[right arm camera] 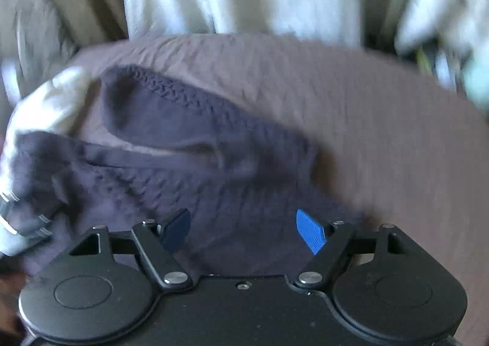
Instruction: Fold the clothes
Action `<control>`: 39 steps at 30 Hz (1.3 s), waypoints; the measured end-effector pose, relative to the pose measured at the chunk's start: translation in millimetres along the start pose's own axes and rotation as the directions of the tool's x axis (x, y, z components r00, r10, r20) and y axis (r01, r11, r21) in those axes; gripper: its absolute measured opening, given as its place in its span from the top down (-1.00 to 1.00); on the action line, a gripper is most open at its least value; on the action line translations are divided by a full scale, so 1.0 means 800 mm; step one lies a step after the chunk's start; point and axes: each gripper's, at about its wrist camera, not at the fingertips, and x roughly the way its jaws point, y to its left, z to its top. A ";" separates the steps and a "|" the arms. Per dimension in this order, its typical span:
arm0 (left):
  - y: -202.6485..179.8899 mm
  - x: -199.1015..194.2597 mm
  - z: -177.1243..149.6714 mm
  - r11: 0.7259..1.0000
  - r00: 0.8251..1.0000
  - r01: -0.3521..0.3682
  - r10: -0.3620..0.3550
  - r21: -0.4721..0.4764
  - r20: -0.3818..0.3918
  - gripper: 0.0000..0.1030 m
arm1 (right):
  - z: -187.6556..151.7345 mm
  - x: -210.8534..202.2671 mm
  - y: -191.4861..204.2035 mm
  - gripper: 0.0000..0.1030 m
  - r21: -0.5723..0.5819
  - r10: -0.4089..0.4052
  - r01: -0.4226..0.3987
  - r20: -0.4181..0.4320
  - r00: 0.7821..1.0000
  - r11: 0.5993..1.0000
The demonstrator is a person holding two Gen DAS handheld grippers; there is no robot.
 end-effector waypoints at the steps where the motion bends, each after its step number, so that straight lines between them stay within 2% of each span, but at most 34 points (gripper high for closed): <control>1: 0.003 0.009 0.004 1.000 1.000 -0.004 0.004 -0.018 -0.005 -0.79 | 0.012 0.013 0.008 -0.57 -0.070 0.010 -0.006 0.052 0.999 0.998; 3: 0.008 0.029 0.005 0.997 1.000 -0.008 0.007 -0.073 -0.017 -0.80 | 0.024 0.045 0.014 -0.57 -0.168 0.064 -0.041 0.134 0.989 0.985; 5: 0.009 0.052 -0.007 0.988 0.998 0.019 -0.027 -0.153 -0.052 -0.80 | 0.033 0.100 0.005 -0.50 -0.183 0.054 -0.039 0.073 0.996 0.982; 7: 0.003 0.073 -0.014 0.985 0.994 0.006 -0.024 -0.172 -0.106 -0.80 | 0.043 0.149 0.000 -0.43 -0.186 0.015 -0.010 0.024 1.000 0.982; 9: -0.003 0.088 -0.018 0.985 0.988 -0.017 -0.009 -0.169 -0.154 -0.80 | 0.059 0.171 0.003 -0.42 -0.183 0.066 -0.057 0.046 0.997 0.982; 14: 0.005 0.096 -0.002 0.990 0.986 0.042 -0.063 -0.134 -0.156 -0.80 | 0.102 0.218 0.026 -0.47 -0.206 0.189 -0.169 0.082 0.979 0.964; 16: 0.014 0.103 0.010 0.989 0.989 0.025 -0.046 -0.143 -0.140 -0.80 | 0.116 0.237 0.030 -0.58 -0.203 0.224 -0.199 0.109 0.969 0.959; 18: 0.022 0.111 0.024 0.988 0.993 0.008 -0.026 -0.154 -0.113 -0.80 | 0.128 0.261 0.027 -0.60 -0.170 0.266 -0.246 0.108 0.958 0.954; 21: 0.029 0.133 0.051 0.986 0.996 0.034 -0.047 -0.162 -0.079 -0.80 | 0.134 0.308 0.011 -0.60 -0.090 0.236 -0.228 0.093 0.967 0.970; 23: 0.031 0.156 0.072 0.988 0.996 -0.007 -0.006 -0.156 -0.085 -0.80 | 0.136 0.322 0.005 -0.61 -0.087 0.225 -0.216 0.103 0.969 0.972; 25: 0.031 0.184 0.093 0.987 0.994 -0.074 0.062 -0.141 -0.089 -0.81 | 0.139 0.322 0.003 -0.61 -0.115 0.264 -0.251 0.114 0.958 0.961; 28: 0.028 0.238 0.114 0.983 0.978 -0.162 0.149 -0.082 -0.142 -0.81 | 0.140 0.333 0.009 -0.61 -0.153 0.298 -0.282 0.094 0.950 0.947; 29: 0.024 0.257 0.118 0.982 0.970 -0.184 0.174 -0.045 -0.170 -0.76 | 0.139 0.340 0.014 -0.59 -0.167 0.296 -0.279 0.083 0.952 0.946; 30: 0.022 0.278 0.117 0.988 0.961 -0.156 0.149 -0.009 -0.234 -0.35 | 0.138 0.344 0.021 -0.49 -0.191 0.284 -0.265 0.081 0.955 0.945; 31: 0.021 0.299 0.113 0.996 0.943 -0.088 0.080 -0.008 -0.322 0.26 | 0.133 0.345 0.030 0.00 -0.237 0.287 -0.261 0.085 0.954 0.936; 32: 0.022 0.307 0.110 0.997 0.935 -0.062 0.042 -0.045 -0.352 0.27 | 0.129 0.342 0.039 0.58 -0.300 0.304 -0.265 0.091 0.948 0.917; 33: 0.022 0.301 0.113 0.995 0.939 -0.069 0.042 -0.066 -0.342 0.53 | 0.124 0.336 0.044 0.74 -0.339 0.328 -0.278 0.100 0.939 0.899; 34: 0.021 0.292 0.117 0.993 0.944 -0.079 0.047 -0.083 -0.327 0.72 | 0.117 0.322 0.047 0.73 -0.358 0.353 -0.289 0.127 0.927 0.888; 35: 0.020 0.284 0.120 0.991 0.949 -0.088 0.053 -0.100 -0.312 0.72 | 0.103 0.300 0.045 0.74 -0.367 0.378 -0.292 0.189 0.906 0.883; 36: 0.016 0.266 0.125 0.991 0.961 -0.091 0.061 -0.097 -0.270 0.72 | 0.089 0.278 0.044 0.75 -0.377 0.402 -0.295 0.249 0.881 0.878; 37: 0.011 0.245 0.127 0.992 0.974 -0.095 0.075 -0.085 -0.215 0.72 | 0.074 0.255 0.043 0.77 -0.389 0.419 -0.288 0.312 0.853 0.875; 38: 0.005 0.214 0.125 0.991 0.987 -0.106 0.095 -0.076 -0.131 0.72 | 0.054 0.229 0.044 0.77 -0.412 0.412 -0.245 0.386 0.825 0.877; 39: 0.000 0.181 0.123 0.991 0.993 -0.117 0.114 -0.070 -0.043 0.72 | 0.031 0.203 0.048 0.77 -0.448 0.402 -0.189 0.447 0.799 0.874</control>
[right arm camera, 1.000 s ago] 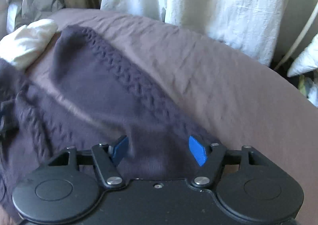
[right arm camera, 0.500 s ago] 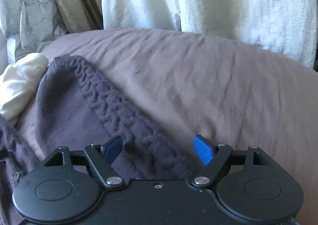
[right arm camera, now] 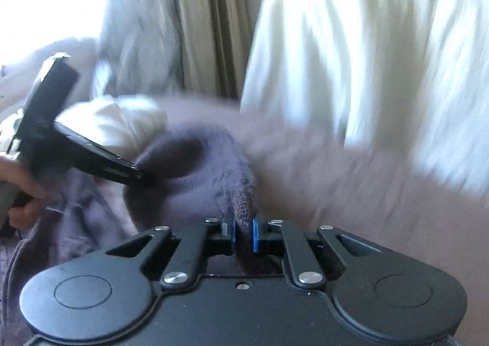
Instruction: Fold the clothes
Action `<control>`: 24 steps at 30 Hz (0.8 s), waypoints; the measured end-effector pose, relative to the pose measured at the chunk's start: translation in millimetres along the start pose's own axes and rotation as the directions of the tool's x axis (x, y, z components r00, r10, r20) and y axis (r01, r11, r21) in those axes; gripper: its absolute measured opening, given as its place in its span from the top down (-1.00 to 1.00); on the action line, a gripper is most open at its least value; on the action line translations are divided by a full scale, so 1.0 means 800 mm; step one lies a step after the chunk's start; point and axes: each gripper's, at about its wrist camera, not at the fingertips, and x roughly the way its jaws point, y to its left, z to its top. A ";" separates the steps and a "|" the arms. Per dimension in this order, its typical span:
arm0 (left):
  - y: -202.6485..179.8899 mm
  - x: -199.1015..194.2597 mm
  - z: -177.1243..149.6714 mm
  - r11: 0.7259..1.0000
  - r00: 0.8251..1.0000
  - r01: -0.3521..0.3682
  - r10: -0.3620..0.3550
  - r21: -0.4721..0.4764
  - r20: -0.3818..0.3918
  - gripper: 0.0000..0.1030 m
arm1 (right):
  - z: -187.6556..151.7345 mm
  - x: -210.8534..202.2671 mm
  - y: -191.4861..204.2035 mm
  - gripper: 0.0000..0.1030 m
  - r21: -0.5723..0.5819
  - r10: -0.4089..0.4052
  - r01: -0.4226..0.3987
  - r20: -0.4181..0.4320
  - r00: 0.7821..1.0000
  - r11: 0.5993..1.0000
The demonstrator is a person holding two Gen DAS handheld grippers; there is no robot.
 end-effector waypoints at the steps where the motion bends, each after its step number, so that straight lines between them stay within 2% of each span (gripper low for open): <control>1: 0.002 -0.034 -0.009 1.000 0.996 0.003 -0.003 -0.004 0.089 0.71 | -0.007 -0.032 0.026 0.77 -0.090 -0.028 0.033 0.060 0.998 0.995; 2: 0.006 -0.070 -0.024 1.000 0.985 0.010 -0.008 -0.009 0.170 0.69 | -0.014 -0.062 0.050 0.77 -0.173 -0.043 0.063 0.115 0.992 0.983; 3: 0.009 -0.093 -0.043 1.000 0.977 0.008 -0.007 -0.008 0.211 0.65 | -0.026 -0.087 0.070 0.77 -0.229 -0.019 0.050 0.136 0.991 0.972; 4: 0.011 -0.113 -0.063 1.000 0.969 0.006 -0.004 -0.005 0.245 0.46 | -0.041 -0.110 0.088 0.76 -0.260 0.053 -0.021 0.117 0.992 0.965; 5: 0.010 -0.120 -0.083 0.999 0.975 0.011 -0.018 0.034 0.222 0.21 | -0.056 -0.131 0.105 0.75 -0.287 0.133 -0.105 0.082 0.988 0.952; 6: 0.007 -0.111 -0.101 0.995 0.993 0.017 -0.029 0.100 0.116 -0.36 | -0.075 -0.144 0.118 0.75 -0.298 0.247 -0.237 -0.005 0.969 0.925; 7: 0.004 -0.101 -0.119 0.985 1.000 0.031 -0.031 0.168 -0.005 -0.43 | -0.095 -0.155 0.130 0.75 -0.298 0.340 -0.354 -0.099 0.935 0.887; 8: 0.005 -0.090 -0.139 0.979 0.992 0.035 -0.009 0.202 -0.124 -0.41 | -0.117 -0.154 0.142 0.76 -0.296 0.366 -0.418 -0.217 0.905 0.859; 9: 0.012 -0.085 -0.154 0.980 0.982 0.040 -0.002 0.197 -0.191 -0.40 | -0.139 -0.152 0.153 0.76 -0.289 0.374 -0.470 -0.330 0.867 0.834; 10: 0.023 -0.088 -0.163 0.985 0.978 0.060 -0.025 0.161 -0.208 -0.41 | -0.157 -0.146 0.159 0.72 -0.288 0.337 -0.473 -0.414 0.846 0.833; 11: 0.035 -0.097 -0.167 0.991 0.979 0.079 -0.056 0.110 -0.198 -0.41 | -0.162 -0.147 0.156 0.72 -0.264 0.334 -0.463 -0.414 0.847 0.846; 13: 0.048 -0.111 -0.161 0.997 0.985 0.067 -0.061 0.034 -0.162 -0.44 | -0.168 -0.148 0.148 0.58 -0.203 0.333 -0.443 -0.414 0.847 0.873; 14: 0.053 -0.118 -0.156 0.998 0.988 0.058 -0.058 -0.006 -0.140 -0.46 | -0.159 -0.146 0.137 0.43 -0.112 0.349 -0.430 -0.420 0.838 0.896; 15: 0.054 -0.121 -0.147 0.995 0.987 0.095 -0.097 -0.029 -0.125 -0.47 | -0.149 -0.144 0.127 0.37 -0.019 0.367 -0.412 -0.421 0.829 0.911; 16: 0.053 -0.122 -0.138 0.992 0.985 0.120 -0.124 -0.036 -0.119 -0.47 | -0.142 -0.144 0.119 0.21 0.070 0.388 -0.395 -0.405 0.828 0.916; 17: 0.052 -0.123 -0.130 0.989 0.982 0.143 -0.147 -0.041 -0.115 -0.47 | -0.133 -0.145 0.114 -0.04 0.124 0.406 -0.389 -0.374 0.834 0.913; 19: 0.047 -0.134 -0.117 0.984 0.983 0.165 -0.169 -0.062 -0.076 -0.48 | -0.113 -0.142 0.109 -0.33 0.198 0.421 -0.376 -0.308 0.853 0.905; 20: 0.045 -0.141 -0.116 0.980 0.981 0.183 -0.187 -0.074 -0.056 -0.49 | -0.105 -0.135 0.108 -0.36 0.228 0.425 -0.371 -0.279 0.861 0.900; 21: 0.041 -0.142 -0.120 0.976 0.974 0.211 -0.215 -0.053 -0.070 -0.60 | -0.099 -0.120 0.107 -0.38 0.269 0.432 -0.364 -0.262 0.863 0.892; 23: 0.031 -0.140 -0.129 0.962 0.956 0.273 -0.272 -0.004 -0.111 -0.66 | -0.087 -0.089 0.105 -0.71 0.352 0.434 -0.342 -0.231 0.871 0.872; 24: 0.026 -0.139 -0.134 0.952 0.945 0.304 -0.299 0.019 -0.133 -0.64 | -0.084 -0.067 0.105 -0.72 0.391 0.399 -0.287 -0.243 0.884 0.874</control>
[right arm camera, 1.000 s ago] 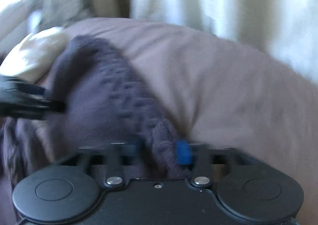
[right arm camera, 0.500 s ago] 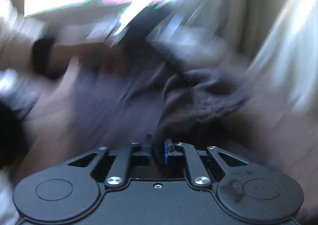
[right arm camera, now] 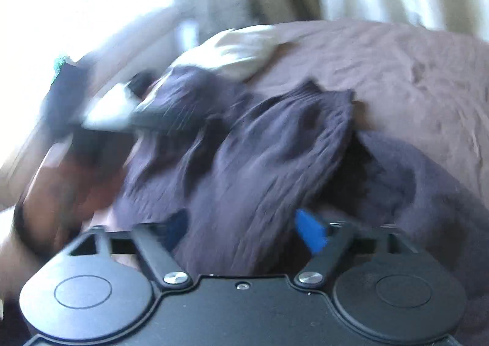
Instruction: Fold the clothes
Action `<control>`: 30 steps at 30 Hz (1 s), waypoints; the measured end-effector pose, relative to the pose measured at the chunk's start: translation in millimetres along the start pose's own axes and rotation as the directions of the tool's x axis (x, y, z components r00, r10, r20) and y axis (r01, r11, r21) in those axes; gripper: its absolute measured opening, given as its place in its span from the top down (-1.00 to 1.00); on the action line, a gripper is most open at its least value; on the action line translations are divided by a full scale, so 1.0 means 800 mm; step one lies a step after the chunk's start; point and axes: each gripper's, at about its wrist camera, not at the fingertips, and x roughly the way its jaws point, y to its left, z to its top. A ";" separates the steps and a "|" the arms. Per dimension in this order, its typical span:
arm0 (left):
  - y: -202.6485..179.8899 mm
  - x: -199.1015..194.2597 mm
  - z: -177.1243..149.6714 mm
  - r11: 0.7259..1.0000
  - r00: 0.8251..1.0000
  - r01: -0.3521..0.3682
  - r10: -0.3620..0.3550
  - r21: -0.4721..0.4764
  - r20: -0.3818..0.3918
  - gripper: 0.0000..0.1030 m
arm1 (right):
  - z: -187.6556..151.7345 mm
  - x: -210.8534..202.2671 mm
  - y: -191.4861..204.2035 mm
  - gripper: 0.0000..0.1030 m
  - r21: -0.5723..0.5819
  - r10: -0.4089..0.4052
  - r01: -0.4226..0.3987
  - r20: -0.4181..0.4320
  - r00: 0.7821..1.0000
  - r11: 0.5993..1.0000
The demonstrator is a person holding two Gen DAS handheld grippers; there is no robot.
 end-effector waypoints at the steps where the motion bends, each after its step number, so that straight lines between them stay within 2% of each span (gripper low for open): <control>1: 0.001 0.002 -0.008 0.999 0.999 -0.035 0.035 0.003 -0.022 -0.59 | 0.011 0.022 -0.005 -0.72 0.055 -0.055 0.057 -0.029 0.998 0.997; 2: 0.005 0.000 -0.015 0.996 0.996 -0.085 0.086 0.004 -0.027 -0.59 | 0.021 0.044 -0.009 -0.69 0.108 -0.108 0.114 -0.060 0.992 0.988; 3: 0.014 -0.010 -0.021 0.994 0.994 -0.110 0.109 -0.017 -0.012 -0.59 | 0.031 0.064 -0.011 -0.57 0.145 -0.155 0.167 -0.087 0.984 0.975; 5: 0.033 -0.031 -0.031 0.987 0.988 -0.148 0.150 -0.068 0.022 -0.59 | 0.039 0.087 0.002 0.42 0.100 -0.221 0.228 -0.072 0.973 0.969; 6: 0.044 -0.043 -0.035 0.983 0.986 -0.160 0.163 -0.087 0.032 -0.59 | 0.039 0.090 0.020 0.61 0.022 -0.278 0.279 -0.039 0.960 0.960; 7: 0.056 -0.056 -0.039 0.980 0.984 -0.170 0.175 -0.106 0.041 -0.59 | 0.033 0.090 0.047 0.64 -0.097 -0.344 0.344 0.022 0.939 0.934; 8: 0.068 -0.069 -0.043 0.976 0.981 -0.180 0.187 -0.125 0.050 -0.59 | 0.019 0.088 0.079 0.64 -0.241 -0.392 0.405 0.104 0.914 0.882; 10: 0.083 -0.094 -0.053 0.969 0.973 -0.212 0.221 -0.126 0.061 -0.59 | -0.009 0.084 0.140 0.64 -0.477 -0.431 0.507 0.268 0.862 0.718; 12: 0.103 -0.109 -0.066 0.959 0.965 -0.240 0.252 -0.148 0.067 -0.59 | -0.034 0.080 0.178 0.64 -0.564 -0.375 0.462 0.271 0.886 0.685; 15: 0.125 -0.122 -0.084 0.953 0.970 -0.225 0.239 -0.204 0.042 -0.59 | -0.068 0.080 0.209 0.62 -0.568 -0.281 0.312 0.144 0.949 0.761; 16: 0.130 -0.123 -0.090 0.950 0.972 -0.222 0.233 -0.220 0.024 -0.59 | -0.079 0.087 0.217 0.62 -0.564 -0.254 0.257 0.087 0.963 0.785; 18: 0.132 -0.124 -0.101 0.944 0.970 -0.236 0.245 -0.230 0.009 -0.59 | -0.101 0.104 0.228 0.53 -0.568 -0.211 0.175 0.002 0.977 0.804; 21: 0.126 -0.129 -0.114 0.940 0.968 -0.236 0.250 -0.248 0.028 -0.59 | -0.128 0.130 0.240 0.20 -0.587 -0.188 0.086 -0.116 0.975 0.805; 23: 0.113 -0.131 -0.122 0.945 0.970 -0.215 0.237 -0.245 0.062 -0.59 | -0.145 0.130 0.244 0.03 -0.620 -0.205 0.092 -0.113 0.972 0.779; 24: 0.106 -0.132 -0.124 0.956 0.975 -0.182 0.206 -0.230 0.083 -0.58 | -0.154 0.129 0.246 -0.03 -0.635 -0.211 0.094 -0.110 0.971 0.767; 26: 0.081 -0.128 -0.124 0.988 0.995 -0.012 0.027 -0.156 0.094 -0.57 | -0.161 0.121 0.248 -0.24 -0.624 -0.208 0.099 -0.104 0.973 0.775; 27: 0.069 -0.125 -0.123 0.990 0.993 0.078 -0.067 -0.118 0.093 -0.57 | -0.164 0.117 0.247 -0.25 -0.611 -0.208 0.105 -0.100 0.973 0.785; 28: 0.056 -0.120 -0.122 0.989 0.991 0.116 -0.108 -0.089 0.083 -0.57 | -0.166 0.112 0.247 -0.25 -0.598 -0.215 0.118 -0.093 0.972 0.793; 30: 0.029 -0.105 -0.118 0.995 0.992 0.102 -0.102 -0.002 0.076 -0.57 | -0.172 0.103 0.247 -0.25 -0.577 -0.220 0.139 -0.073 0.973 0.805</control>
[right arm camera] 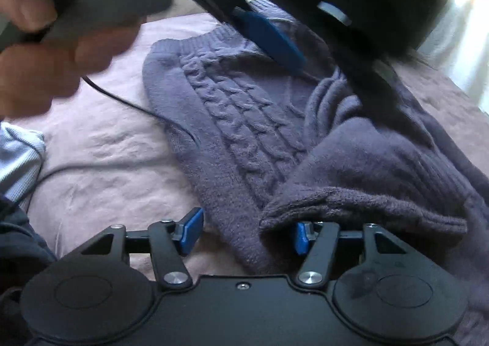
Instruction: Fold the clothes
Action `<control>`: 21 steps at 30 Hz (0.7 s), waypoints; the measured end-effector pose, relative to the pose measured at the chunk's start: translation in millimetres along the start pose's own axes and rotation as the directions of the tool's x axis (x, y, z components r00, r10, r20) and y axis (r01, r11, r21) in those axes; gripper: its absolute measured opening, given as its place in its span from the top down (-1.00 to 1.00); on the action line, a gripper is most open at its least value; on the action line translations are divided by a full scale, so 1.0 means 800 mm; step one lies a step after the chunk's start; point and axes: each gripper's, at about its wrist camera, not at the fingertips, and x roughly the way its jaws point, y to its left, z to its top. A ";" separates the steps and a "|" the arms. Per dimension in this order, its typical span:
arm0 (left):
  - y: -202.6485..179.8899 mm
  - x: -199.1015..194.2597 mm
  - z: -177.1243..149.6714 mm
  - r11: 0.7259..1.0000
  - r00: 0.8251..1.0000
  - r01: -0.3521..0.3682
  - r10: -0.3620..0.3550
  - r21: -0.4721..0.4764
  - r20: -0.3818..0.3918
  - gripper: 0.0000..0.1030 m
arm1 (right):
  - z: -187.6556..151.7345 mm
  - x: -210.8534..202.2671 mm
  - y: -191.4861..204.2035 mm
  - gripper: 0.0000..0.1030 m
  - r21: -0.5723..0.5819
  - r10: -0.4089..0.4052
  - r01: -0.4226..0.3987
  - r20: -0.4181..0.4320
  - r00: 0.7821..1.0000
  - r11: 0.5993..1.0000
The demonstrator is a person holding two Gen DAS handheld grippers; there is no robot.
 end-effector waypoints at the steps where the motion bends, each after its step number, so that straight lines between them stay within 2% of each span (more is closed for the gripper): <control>1: -0.012 0.010 0.000 0.999 1.000 -0.019 0.019 0.041 -0.015 -0.57 | -0.004 -0.008 0.001 -0.24 0.014 -0.010 0.010 0.006 1.000 1.000; 4: -0.046 0.037 -0.004 0.987 0.995 -0.060 0.071 0.148 -0.071 -0.64 | -0.030 -0.057 -0.015 -0.24 0.105 -0.038 0.036 0.024 0.999 0.994; 6: -0.069 0.046 -0.012 0.971 0.993 -0.095 0.109 0.220 -0.051 -0.77 | -0.056 -0.099 -0.041 -0.28 0.186 -0.048 0.037 0.053 0.997 0.982; 8: -0.093 0.062 -0.022 0.939 0.988 -0.143 0.153 0.312 -0.009 -0.98 | -0.083 -0.141 -0.069 -0.29 0.274 -0.064 0.041 0.076 0.995 0.961; 9: -0.108 0.077 -0.028 0.905 0.981 -0.179 0.194 0.386 0.002 -1.00 | -0.100 -0.157 -0.094 -0.29 0.353 -0.093 0.064 0.066 0.993 0.933; 10: -0.123 0.090 -0.034 0.867 0.971 -0.219 0.240 0.448 0.010 -0.94 | -0.117 -0.173 -0.119 -0.30 0.428 -0.123 0.089 0.052 0.991 0.899; 11: -0.133 0.101 -0.038 0.825 0.955 -0.274 0.295 0.494 0.036 -0.80 | -0.132 -0.184 -0.140 -0.30 0.498 -0.159 0.124 0.028 0.987 0.858; 12: -0.137 0.106 -0.040 0.794 0.935 -0.333 0.349 0.509 0.068 0.01 | -0.148 -0.193 -0.161 -0.30 0.561 -0.199 0.171 -0.012 0.980 0.810; 13: -0.135 0.107 -0.038 0.790 0.919 -0.374 0.386 0.485 0.079 0.71 | -0.163 -0.200 -0.177 -0.30 0.602 -0.248 0.241 -0.072 0.966 0.761; 14: -0.126 0.099 -0.032 0.817 0.912 -0.400 0.401 0.415 0.090 0.70 | -0.174 -0.204 -0.187 -0.30 0.613 -0.290 0.299 -0.116 0.950 0.731; 15: -0.114 0.081 -0.027 0.860 0.915 -0.402 0.386 0.315 0.116 0.70 | -0.183 -0.207 -0.194 -0.30 0.611 -0.308 0.314 -0.118 0.944 0.727; 17: -0.099 0.042 -0.021 0.884 0.893 -0.436 0.403 0.168 0.199 0.70 | -0.200 -0.214 -0.207 -0.30 0.611 -0.338 0.337 -0.118 0.934 0.716; 19: -0.083 0.001 -0.022 0.891 0.851 -0.453 0.429 0.012 0.304 0.63 | -0.210 -0.218 -0.221 -0.30 0.679 -0.333 0.277 -0.051 0.942 0.680; 20: -0.073 -0.018 -0.023 0.889 0.825 -0.451 0.448 -0.078 0.345 0.55 | -0.216 -0.219 -0.229 -0.31 0.733 -0.331 0.223 0.004 0.943 0.643; 21: -0.061 -0.033 -0.028 0.879 0.799 -0.444 0.477 -0.176 0.367 0.27 | -0.221 -0.221 -0.238 -0.31 0.780 -0.333 0.166 0.058 0.941 0.603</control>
